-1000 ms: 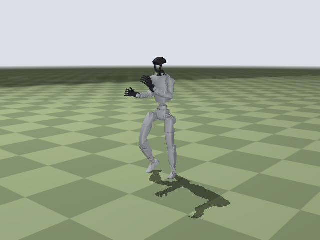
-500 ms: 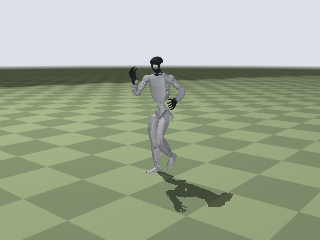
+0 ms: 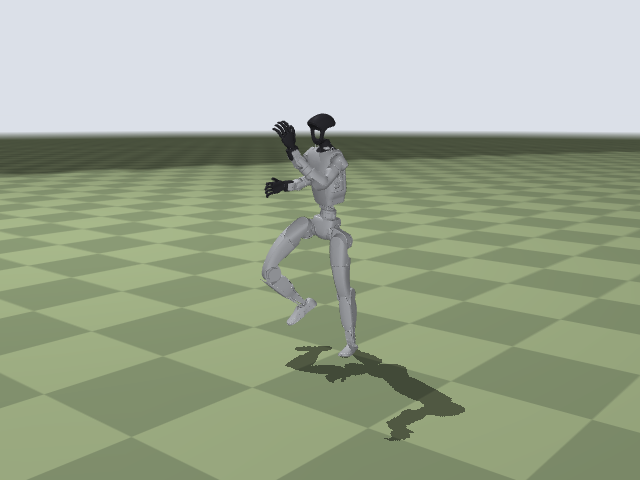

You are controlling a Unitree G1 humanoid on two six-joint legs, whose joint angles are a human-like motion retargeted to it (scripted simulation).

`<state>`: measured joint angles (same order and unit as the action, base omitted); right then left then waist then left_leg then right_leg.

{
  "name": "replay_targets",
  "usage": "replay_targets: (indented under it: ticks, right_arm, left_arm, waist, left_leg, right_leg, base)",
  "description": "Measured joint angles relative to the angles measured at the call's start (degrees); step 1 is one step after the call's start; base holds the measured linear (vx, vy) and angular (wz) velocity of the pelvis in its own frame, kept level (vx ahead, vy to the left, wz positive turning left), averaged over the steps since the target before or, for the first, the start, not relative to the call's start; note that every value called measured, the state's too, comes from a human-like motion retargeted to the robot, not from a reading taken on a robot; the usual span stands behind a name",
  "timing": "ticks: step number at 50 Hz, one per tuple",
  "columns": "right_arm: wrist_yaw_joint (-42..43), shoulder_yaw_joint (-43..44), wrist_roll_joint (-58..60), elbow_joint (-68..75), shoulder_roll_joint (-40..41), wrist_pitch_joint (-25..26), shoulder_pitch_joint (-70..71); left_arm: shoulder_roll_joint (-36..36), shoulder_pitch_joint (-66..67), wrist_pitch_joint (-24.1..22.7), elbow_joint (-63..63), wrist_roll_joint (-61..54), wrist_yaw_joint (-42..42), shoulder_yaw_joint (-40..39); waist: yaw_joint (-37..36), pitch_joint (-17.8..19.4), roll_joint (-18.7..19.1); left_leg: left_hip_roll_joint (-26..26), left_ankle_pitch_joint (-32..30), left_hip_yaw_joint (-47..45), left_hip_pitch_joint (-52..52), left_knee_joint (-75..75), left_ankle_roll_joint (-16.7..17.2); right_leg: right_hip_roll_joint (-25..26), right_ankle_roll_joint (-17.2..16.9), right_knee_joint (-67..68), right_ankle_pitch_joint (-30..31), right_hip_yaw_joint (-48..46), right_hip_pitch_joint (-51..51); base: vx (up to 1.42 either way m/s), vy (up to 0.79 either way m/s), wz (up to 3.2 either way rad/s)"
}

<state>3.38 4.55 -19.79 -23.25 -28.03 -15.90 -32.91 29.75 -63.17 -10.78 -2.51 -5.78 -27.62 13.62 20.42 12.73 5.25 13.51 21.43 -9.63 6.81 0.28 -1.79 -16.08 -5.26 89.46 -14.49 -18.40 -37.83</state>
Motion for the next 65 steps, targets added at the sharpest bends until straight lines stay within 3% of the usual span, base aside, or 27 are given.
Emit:
replay_targets:
  ticks: [3,7,10,12,15,16,17,20,22,25,28,32,36,38,40,41,45,47,50,53,57,61,65]
  right_arm:
    - [1.7,-3.8,3.1,-2.1,3.2,-0.1,11.8]
    - [5.2,-9.8,7.6,-4.0,5.3,0.3,34.4]
    - [8.5,-14.4,10.0,-4.4,5.5,1.5,53.7]
    - [11.2,-16.0,11.7,-3.2,5.8,2.0,65.7]
    - [20.2,-16.3,16.3,-1.3,4.2,3.3,79.0]
    - [20.8,-16.3,16.5,-0.9,2.9,2.5,82.4]
    - [21.7,-16.3,16.9,-0.1,1.5,1.9,85.6]
    - [25.1,-15.9,19.1,4.0,-2.0,2.6,93.0]
    - [27.9,-15.9,22.4,8.5,-2.1,5.8,96.4]
    - [28.6,-15.7,27.0,13.1,-0.1,8.1,96.1]
    - [29.4,-14.1,26.7,14.5,3.3,9.0,88.3]
    - [26.3,-10.4,24.2,14.0,6.2,6.3,68.1]
    - [21.5,-8.7,19.4,13.1,6.1,3.3,42.7]
    - [19.2,-9.3,14.7,12.1,4.6,2.1,31.0]
    - [16.3,-10.4,9.7,10.6,1.8,0.9,20.8]
    - [14.2,-10.7,7.6,9.7,0.1,0.6,16.3]
    - [6.0,-9.2,1.5,5.6,-4.9,0.4,3.0]
    - [2.9,-6.4,0.0,3.6,-5.4,0.5,-0.3]
    - [0.8,-2.5,-1.9,0.8,-3.8,0.4,-2.9]
    - [1.4,-1.3,-2.3,-1.4,-1.4,0.0,-1.4]
    - [3.0,-4.1,0.3,-2.1,1.4,0.3,7.2]
    - [4.8,-10.0,3.3,0.0,4.6,1.2,21.3]
    - [8.6,-14.5,3.3,1.2,7.6,2.1,37.4]
  left_arm:
    - [-2.9,9.3,0.2,4.6,-1.7,0.8,-1.5]
    - [-5.0,28.1,0.0,8.0,-3.9,3.4,-3.2]
    - [-3.6,43.0,-0.5,8.5,-7.2,4.9,-1.3]
    - [0.0,53.5,-0.5,6.8,-8.8,8.3,0.4]
    - [6.4,69.3,0.3,2.1,-10.8,12.4,1.5]
    - [7.9,74.2,-0.2,0.8,-11.6,13.1,1.2]
    - [9.2,79.1,-0.7,-0.5,-12.4,13.8,0.6]
    - [9.3,93.3,-2.7,-2.7,-14.8,14.5,-3.8]
    - [6.1,101.7,-3.3,-4.5,-16.1,13.7,-8.2]
    - [1.0,108.6,-4.6,-7.8,-16.2,10.6,-11.1]
    - [-0.6,107.3,-4.7,-10.5,-14.1,4.8,-9.5]
    - [-1.0,98.8,-3.8,-10.2,-8.2,0.1,-9.1]
    - [-1.6,83.2,-3.7,-9.4,-3.3,-0.1,-12.7]
    - [-3.1,72.1,-3.9,-9.4,-5.2,-1.7,-13.4]
    - [-5.1,59.6,-4.3,-9.4,-5.5,-4.3,-12.8]
    - [-5.6,53.3,-4.0,-9.4,-3.4,-5.4,-12.0]
    - [-0.7,30.1,-2.0,-12.0,5.3,-7.7,-8.4]
    - [4.3,18.4,-0.9,-12.1,7.0,-6.9,-5.5]
    - [8.5,2.6,0.9,-9.9,7.3,-4.5,-0.4]
    - [7.7,-7.4,1.8,-6.4,3.6,-3.0,3.4]
    - [4.7,-10.5,1.6,-2.5,-1.2,-2.7,5.6]
    - [1.2,-1.9,0.9,-0.9,-3.2,-1.7,3.5]
    - [-2.1,16.7,0.1,-0.8,-5.4,-0.6,0.6]
  waist:
    - [-2.5,-2.7,-1.0]
    - [-7.0,-5.0,-4.1]
    - [-13.3,-6.0,-8.0]
    - [-18.7,-5.7,-11.1]
    - [-28.3,-3.7,-12.6]
    - [-31.7,-2.8,-13.0]
    - [-34.9,-1.8,-13.5]
    - [-41.3,1.0,-15.1]
    - [-42.1,2.9,-14.9]
    - [-40.4,5.1,-14.7]
    - [-38.8,4.9,-14.7]
    - [-37.6,2.2,-14.2]
    - [-34.6,0.7,-12.9]
    - [-31.5,0.4,-11.6]
    - [-26.4,-0.2,-9.6]
    - [-23.1,-0.3,-8.4]
    - [-10.7,1.7,-5.3]
    - [-6.6,3.5,-4.9]
    - [-3.1,4.5,-3.8]
    - [-2.4,3.4,-2.6]
    - [-4.5,0.7,-2.4]
    - [-8.9,-1.9,-4.1]
    - [-13.4,-3.6,-7.4]
  left_leg:
    - [-1.6,1.1,-0.3,-0.7,1.7,0.0]
    - [-5.9,2.9,-1.1,-2.0,6.7,-0.8]
    - [-9.8,3.8,-3.9,-5.8,14.4,-3.3]
    - [-10.5,2.5,-5.8,-13.2,29.4,-5.7]
    - [-5.9,-8.8,-7.3,-28.4,57.4,-4.9]
    - [-4.3,-10.2,-8.0,-32.8,64.6,-4.1]
    - [-2.7,-10.2,-8.9,-37.0,71.6,-3.5]
    - [3.0,-1.8,-12.9,-47.0,89.2,-3.9]
    - [6.1,0.2,-13.1,-51.4,97.4,-4.1]
    - [6.6,0.5,-11.7,-55.2,104.3,-5.2]
    - [5.0,1.3,-10.3,-55.4,105.1,-5.8]
    - [-0.2,0.2,-7.8,-49.3,94.4,-3.0]
    - [-5.6,-5.5,-5.8,-32.8,63.2,0.1]
    - [-7.0,-2.3,-6.1,-21.5,43.2,-0.1]
    - [-7.6,4.8,-5.9,-11.7,25.8,-0.9]
    - [-7.0,5.2,-5.2,-8.3,19.0,-1.5]
    - [-2.5,0.8,-2.6,0.6,3.2,-0.3]
    - [-0.6,-0.8,-1.9,2.0,1.1,1.2]
    - [1.2,-2.0,-0.8,1.3,0.3,0.8]
    - [1.7,-2.0,0.3,-1.0,1.8,-0.9]
    - [1.3,-1.5,-0.4,-2.3,3.6,-1.5]
    - [-1.7,-0.5,-2.2,-1.5,4.6,-1.5]
    - [-7.0,1.0,-2.6,-1.9,8.5,-3.0]
  right_leg:
    - [4.6,-2.1,-9.7,2.9,3.3,4.3]
    - [5.5,-1.5,-36.7,6.6,3.7,18.6]
    - [4.5,0.2,-60.5,-0.7,2.3,30.9]
    - [3.5,1.4,-73.2,-4.8,2.0,37.2]
    - [3.9,3.1,-87.3,-2.7,3.1,44.0]
    - [3.3,1.8,-89.7,-1.6,4.0,45.0]
    - [2.5,0.5,-91.6,-0.6,4.9,45.6]
    - [-0.7,-2.0,-92.3,0.6,7.6,43.9]
    - [-1.2,-0.3,-90.4,0.6,9.6,42.1]
    - [-1.8,1.8,-89.0,0.6,10.4,41.5]
    - [-2.0,1.6,-88.8,0.1,10.0,41.2]
    - [-1.2,0.1,-88.6,-1.1,9.5,40.8]
    - [1.0,-1.2,-85.7,-2.2,8.6,41.2]
    - [2.5,-1.8,-81.9,-2.3,7.8,40.3]
    - [4.1,-2.1,-74.6,-1.2,5.9,37.4]
    - [4.7,-1.8,-67.8,0.7,4.4,34.4]
    - [3.9,-1.0,-35.2,7.6,-0.4,19.9]
    - [2.1,0.1,-21.5,3.2,-1.5,13.0]
    - [-1.2,2.5,-6.4,-3.7,-3.7,4.9]
    - [-3.5,4.3,2.0,-4.5,-4.5,0.1]
    - [1.7,2.7,2.0,-3.2,0.2,-1.8]
    - [5.8,1.0,-11.0,0.0,4.0,4.9]
    - [6.0,-0.9,-43.2,3.9,4.3,21.1]
  base:
    - [0.06,-0.06,-0.1]
    - [0.09,-0.1,-0.18]
    - [0.03,-0.18,-0.66]
    - [-0.03,-0.21,-0.81]
    - [-0.01,-0.16,-0.89]
    - [0.0,-0.11,-1.08]
    - [-0.01,-0.08,-1.12]
    - [-0.05,-0.06,-0.88]
    - [-0.06,-0.04,-0.51]
    - [-0.01,0.0,-0.08]
    - [0.03,0.05,0.03]
    - [0.09,0.11,0.0]
    - [0.13,0.16,0.14]
    - [0.09,0.23,0.42]
    - [0.0,0.27,0.85]
    - [-0.04,0.25,1.05]
    - [-0.04,0.17,0.88]
    - [-0.04,0.13,0.56]
    - [-0.04,0.11,0.34]
    - [0.0,0.05,0.08]
    - [0.07,-0.01,-0.23]
    - [0.1,-0.04,-0.34]
    - [0.14,-0.11,-0.1]
